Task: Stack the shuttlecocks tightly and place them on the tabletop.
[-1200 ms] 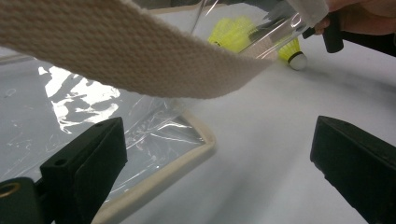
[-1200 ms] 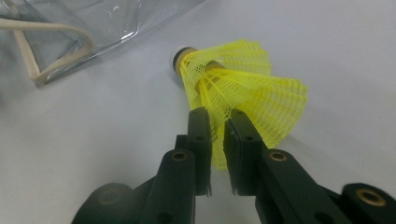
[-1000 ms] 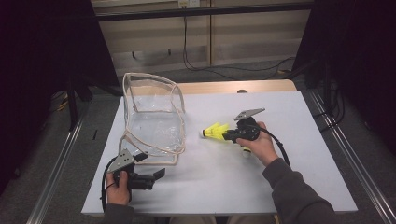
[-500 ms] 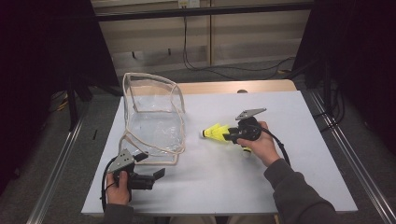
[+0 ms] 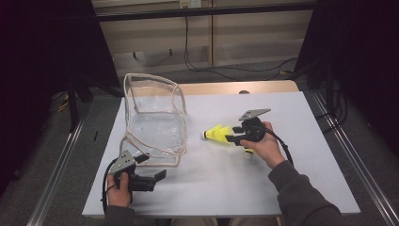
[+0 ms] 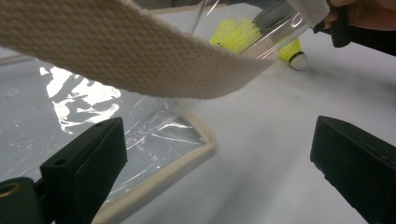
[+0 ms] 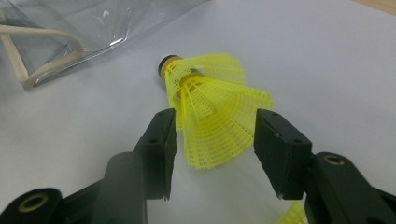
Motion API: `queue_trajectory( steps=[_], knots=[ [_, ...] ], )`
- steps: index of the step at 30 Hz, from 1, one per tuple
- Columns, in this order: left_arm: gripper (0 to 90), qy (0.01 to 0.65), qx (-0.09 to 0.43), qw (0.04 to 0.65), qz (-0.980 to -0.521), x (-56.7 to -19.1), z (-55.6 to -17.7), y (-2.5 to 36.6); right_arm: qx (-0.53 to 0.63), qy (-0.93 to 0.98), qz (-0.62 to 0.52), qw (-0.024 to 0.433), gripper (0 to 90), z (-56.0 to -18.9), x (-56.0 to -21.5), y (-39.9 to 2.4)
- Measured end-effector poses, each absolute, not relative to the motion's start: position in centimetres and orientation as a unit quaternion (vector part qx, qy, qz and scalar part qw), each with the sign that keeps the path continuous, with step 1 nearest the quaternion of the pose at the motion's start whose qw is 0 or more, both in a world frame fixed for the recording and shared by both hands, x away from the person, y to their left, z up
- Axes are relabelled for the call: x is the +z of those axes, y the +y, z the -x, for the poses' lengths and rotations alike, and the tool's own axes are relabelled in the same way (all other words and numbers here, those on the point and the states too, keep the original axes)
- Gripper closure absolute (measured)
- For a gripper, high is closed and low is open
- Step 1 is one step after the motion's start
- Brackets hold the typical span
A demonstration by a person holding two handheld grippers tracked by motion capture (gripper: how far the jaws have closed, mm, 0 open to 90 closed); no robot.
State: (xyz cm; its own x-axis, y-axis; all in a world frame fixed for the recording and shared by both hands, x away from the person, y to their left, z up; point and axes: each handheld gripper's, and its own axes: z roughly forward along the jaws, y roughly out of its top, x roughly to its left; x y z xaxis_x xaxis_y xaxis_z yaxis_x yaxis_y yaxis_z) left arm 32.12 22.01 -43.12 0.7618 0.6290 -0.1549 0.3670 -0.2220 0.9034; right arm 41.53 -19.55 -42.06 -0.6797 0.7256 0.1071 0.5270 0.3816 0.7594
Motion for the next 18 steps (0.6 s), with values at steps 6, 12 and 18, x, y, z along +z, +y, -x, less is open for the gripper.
queue_trajectory(
  steps=[6,12,18],
  knots=[
    [3.7,0.323,0.123,0.534,-0.772,-43.1,-32.1,22.0,0.409,0.818,-0.383,0.124,39.5,-41.3,-41.6,-19.9],
    [3.6,0.323,0.123,0.534,-0.772,-43.1,-32.1,22.0,0.406,0.821,-0.380,0.127,33.8,-41.0,-41.3,-20.1],
    [3.7,0.323,0.123,0.534,-0.772,-43.1,-32.1,22.0,0.407,0.817,-0.386,0.130,27.8,-40.8,-41.0,-20.4]
  ],
)
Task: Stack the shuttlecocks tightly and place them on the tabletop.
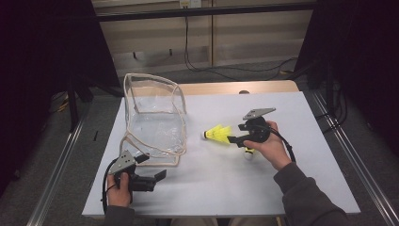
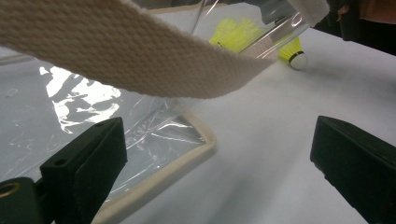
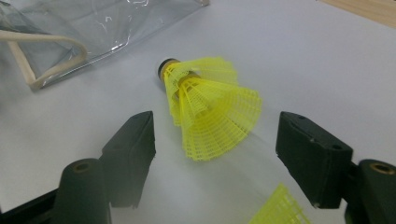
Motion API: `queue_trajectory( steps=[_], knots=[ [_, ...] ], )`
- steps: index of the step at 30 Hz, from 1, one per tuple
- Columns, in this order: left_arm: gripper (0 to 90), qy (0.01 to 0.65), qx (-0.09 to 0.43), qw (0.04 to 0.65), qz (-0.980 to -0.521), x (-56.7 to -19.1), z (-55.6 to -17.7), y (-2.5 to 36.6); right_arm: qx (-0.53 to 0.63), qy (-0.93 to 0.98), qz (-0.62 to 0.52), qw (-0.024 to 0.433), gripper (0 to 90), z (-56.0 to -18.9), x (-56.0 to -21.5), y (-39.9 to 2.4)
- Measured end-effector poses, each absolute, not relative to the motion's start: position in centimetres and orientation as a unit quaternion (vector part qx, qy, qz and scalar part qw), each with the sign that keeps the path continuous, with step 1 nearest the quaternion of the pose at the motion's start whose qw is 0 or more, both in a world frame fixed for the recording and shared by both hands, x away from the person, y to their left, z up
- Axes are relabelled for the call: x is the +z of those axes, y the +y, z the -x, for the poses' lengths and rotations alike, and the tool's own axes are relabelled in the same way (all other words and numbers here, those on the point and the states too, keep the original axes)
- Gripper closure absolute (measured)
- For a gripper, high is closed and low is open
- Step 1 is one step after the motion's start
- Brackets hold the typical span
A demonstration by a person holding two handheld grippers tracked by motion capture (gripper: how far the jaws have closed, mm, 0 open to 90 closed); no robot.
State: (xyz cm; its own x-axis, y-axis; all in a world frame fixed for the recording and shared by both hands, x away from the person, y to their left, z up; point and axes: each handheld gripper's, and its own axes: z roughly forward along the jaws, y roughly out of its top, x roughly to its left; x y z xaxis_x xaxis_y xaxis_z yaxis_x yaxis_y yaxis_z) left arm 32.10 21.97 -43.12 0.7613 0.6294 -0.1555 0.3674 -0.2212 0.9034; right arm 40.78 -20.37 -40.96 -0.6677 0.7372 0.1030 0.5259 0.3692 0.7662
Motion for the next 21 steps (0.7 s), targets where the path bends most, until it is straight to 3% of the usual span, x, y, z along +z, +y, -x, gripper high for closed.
queue_trajectory(
  steps=[21],
  knots=[
    [3.6,0.322,0.123,0.534,-0.772,-43.1,-32.1,22.0,0.411,0.798,-0.416,0.146,17.6,-40.3,-40.3,-22.9]
  ],
)
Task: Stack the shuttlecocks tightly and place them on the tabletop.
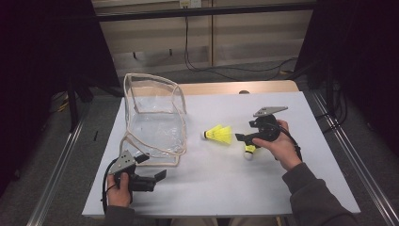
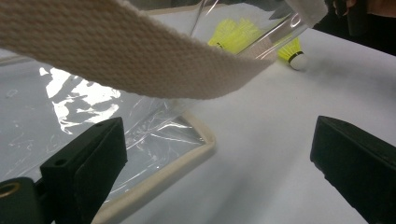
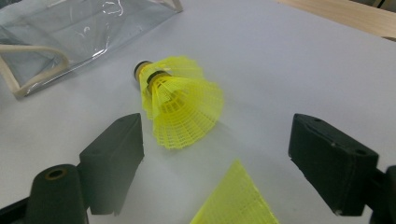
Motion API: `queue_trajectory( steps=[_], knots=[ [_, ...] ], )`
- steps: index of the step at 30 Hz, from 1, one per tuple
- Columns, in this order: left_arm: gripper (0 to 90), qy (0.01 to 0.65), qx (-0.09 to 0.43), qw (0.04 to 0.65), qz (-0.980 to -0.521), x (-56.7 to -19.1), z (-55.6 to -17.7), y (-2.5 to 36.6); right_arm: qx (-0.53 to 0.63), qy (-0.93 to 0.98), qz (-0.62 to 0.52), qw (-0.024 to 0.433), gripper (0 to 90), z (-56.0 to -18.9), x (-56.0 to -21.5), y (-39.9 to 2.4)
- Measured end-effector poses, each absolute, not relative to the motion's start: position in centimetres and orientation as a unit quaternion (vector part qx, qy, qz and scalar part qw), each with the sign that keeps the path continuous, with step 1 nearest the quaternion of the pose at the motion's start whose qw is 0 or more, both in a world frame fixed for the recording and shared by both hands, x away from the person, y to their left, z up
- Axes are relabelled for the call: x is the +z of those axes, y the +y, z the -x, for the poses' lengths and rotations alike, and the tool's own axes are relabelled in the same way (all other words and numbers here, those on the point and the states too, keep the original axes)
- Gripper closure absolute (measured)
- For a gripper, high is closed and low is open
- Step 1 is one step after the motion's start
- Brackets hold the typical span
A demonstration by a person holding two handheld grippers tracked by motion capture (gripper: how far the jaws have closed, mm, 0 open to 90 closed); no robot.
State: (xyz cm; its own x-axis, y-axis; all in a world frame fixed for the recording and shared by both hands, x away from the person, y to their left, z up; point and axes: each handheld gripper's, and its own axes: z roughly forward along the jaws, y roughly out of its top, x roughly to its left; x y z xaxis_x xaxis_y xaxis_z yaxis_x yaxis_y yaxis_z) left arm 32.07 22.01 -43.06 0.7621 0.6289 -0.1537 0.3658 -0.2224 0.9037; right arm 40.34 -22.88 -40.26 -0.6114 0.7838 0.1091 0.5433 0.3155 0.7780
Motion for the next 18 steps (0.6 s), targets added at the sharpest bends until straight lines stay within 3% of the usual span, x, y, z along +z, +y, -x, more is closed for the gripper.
queue_trajectory(
  steps=[18],
  knots=[
    [3.6,0.323,0.121,0.535,-0.771,-43.1,-32.1,21.9,0.424,0.772,-0.448,0.154,17.3,-40.1,-40.4,-25.2]
  ],
)
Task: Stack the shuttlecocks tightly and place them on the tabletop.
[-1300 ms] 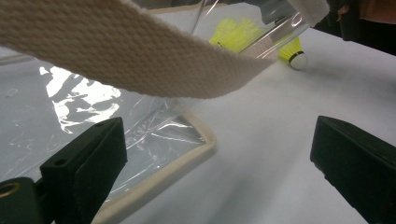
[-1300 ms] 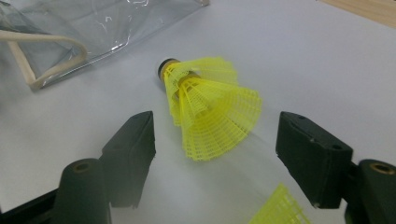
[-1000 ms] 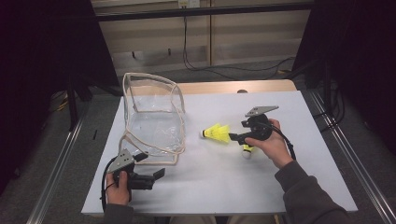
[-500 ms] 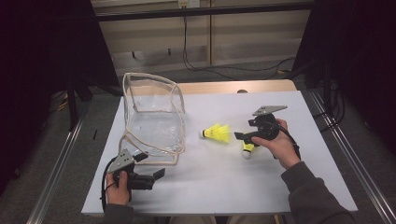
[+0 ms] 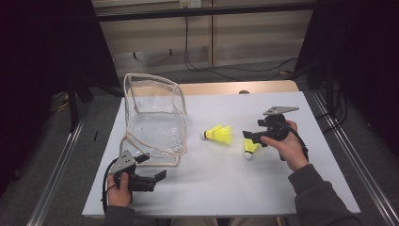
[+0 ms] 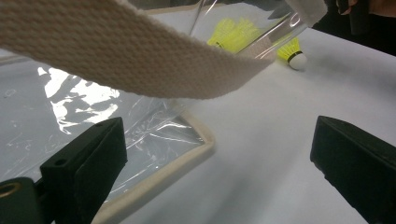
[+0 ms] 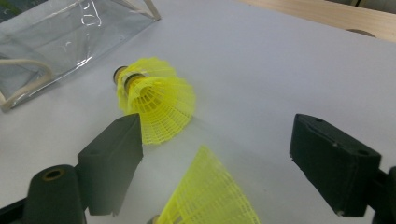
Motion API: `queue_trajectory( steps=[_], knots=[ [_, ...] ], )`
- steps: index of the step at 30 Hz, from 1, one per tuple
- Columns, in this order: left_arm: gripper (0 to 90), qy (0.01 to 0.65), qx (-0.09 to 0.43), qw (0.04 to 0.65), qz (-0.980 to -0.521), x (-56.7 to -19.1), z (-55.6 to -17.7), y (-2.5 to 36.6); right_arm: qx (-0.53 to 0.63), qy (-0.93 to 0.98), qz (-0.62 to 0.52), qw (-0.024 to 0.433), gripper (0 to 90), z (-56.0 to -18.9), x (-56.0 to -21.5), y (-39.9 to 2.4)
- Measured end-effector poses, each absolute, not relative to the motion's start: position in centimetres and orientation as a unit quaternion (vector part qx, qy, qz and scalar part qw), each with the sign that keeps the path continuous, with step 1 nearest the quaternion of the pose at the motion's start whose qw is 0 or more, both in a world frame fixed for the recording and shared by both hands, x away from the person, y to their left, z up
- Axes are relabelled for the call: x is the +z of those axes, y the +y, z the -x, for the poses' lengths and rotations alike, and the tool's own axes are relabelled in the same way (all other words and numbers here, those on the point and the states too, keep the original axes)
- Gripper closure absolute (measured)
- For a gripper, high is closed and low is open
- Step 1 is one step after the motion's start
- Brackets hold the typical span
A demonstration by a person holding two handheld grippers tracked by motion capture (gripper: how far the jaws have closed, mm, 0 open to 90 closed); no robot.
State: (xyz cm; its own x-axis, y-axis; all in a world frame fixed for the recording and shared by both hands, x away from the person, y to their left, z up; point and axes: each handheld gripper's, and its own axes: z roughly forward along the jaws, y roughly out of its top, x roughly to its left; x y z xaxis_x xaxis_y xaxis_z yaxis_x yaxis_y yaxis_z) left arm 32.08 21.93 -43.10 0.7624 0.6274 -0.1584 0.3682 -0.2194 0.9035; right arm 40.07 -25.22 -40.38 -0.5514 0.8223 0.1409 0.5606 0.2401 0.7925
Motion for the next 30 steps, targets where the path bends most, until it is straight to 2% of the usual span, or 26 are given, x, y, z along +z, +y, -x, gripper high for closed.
queue_trajectory(
  steps=[4,8,11,16,21,30],
  knots=[
    [3.6,0.321,0.121,0.533,-0.773,-43.1,-32.1,22.0,0.422,0.768,-0.453,0.161,21.6,-40.1,-40.5,-25.7],
    [3.6,0.321,0.121,0.532,-0.774,-43.1,-32.1,22.0,0.422,0.763,-0.458,0.171,31.7,-40.0,-40.4,-26.1],
    [3.6,0.322,0.121,0.533,-0.773,-43.1,-32.1,22.0,0.424,0.763,-0.456,0.176,44.5,-40.0,-40.3,-26.5],
    [3.7,0.322,0.121,0.532,-0.774,-43.1,-32.1,21.9,0.421,0.762,-0.457,0.183,52.7,-39.9,-40.4,-26.7],
    [3.6,0.322,0.121,0.531,-0.774,-43.1,-32.1,22.0,0.419,0.766,-0.451,0.182,65.4,-39.8,-40.5,-27.0],
    [3.6,0.323,0.122,0.532,-0.773,-43.1,-32.1,22.0,0.412,0.769,-0.448,0.196,74.8,-39.6,-40.8,-27.4]
  ],
)
